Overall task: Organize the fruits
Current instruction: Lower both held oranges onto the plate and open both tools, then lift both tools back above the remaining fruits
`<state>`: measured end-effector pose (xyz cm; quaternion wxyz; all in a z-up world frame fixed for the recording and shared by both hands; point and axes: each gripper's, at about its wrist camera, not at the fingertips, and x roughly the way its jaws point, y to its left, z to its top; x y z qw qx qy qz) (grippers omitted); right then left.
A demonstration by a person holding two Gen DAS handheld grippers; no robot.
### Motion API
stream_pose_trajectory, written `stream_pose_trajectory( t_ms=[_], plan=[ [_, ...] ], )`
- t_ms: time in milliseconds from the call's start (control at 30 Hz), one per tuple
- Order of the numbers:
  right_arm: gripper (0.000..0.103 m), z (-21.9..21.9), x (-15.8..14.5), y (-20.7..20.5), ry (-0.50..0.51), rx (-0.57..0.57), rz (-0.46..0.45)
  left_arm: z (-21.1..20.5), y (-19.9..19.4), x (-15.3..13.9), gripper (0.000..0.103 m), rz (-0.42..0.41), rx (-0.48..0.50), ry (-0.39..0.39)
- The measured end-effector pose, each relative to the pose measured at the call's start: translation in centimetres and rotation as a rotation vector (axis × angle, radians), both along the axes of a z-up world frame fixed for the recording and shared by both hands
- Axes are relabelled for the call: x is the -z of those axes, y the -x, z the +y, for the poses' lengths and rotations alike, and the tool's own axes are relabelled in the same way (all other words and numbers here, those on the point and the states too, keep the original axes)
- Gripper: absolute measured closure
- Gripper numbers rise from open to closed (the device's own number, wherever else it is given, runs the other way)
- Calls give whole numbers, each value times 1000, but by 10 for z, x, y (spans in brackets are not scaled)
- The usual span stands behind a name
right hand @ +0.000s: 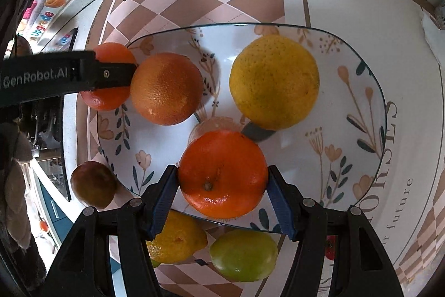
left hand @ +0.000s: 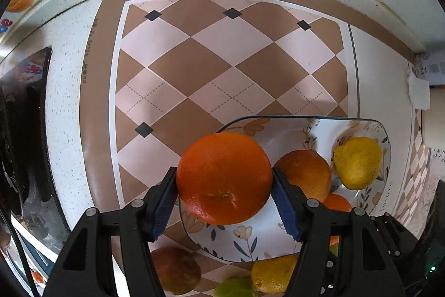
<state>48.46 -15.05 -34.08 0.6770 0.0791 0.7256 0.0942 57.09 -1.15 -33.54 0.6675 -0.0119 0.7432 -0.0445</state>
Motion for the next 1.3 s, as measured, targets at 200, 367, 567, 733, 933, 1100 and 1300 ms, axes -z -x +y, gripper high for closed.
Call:
stream_pose_trajectory(
  t_ms=[200,367,567,733,933,1100,1300],
  plan=[
    [22,-3,0,0,-5,30,9,-2,4,3,39,1,-1,-2],
    [19,-13,-9,2,1,51,-10,5,10,-1,29,-21,-25,15],
    [12,-23,-38,14,74,50,-79,17,35,-27,20,-73,-52,2],
    [12,-29,-69,33,134,50,-163,22,75,-62,20,-190,-45,-74],
    [12,-33,-108,61,155,69,-241,24,126,-104,20,-288,-54,-88],
    [12,-32,-141,89,167,74,-305,16,153,-135,20,-363,-45,-80],
    [12,-28,-173,119,162,81,-364,14,178,-163,20,-430,-39,-60]
  ],
)
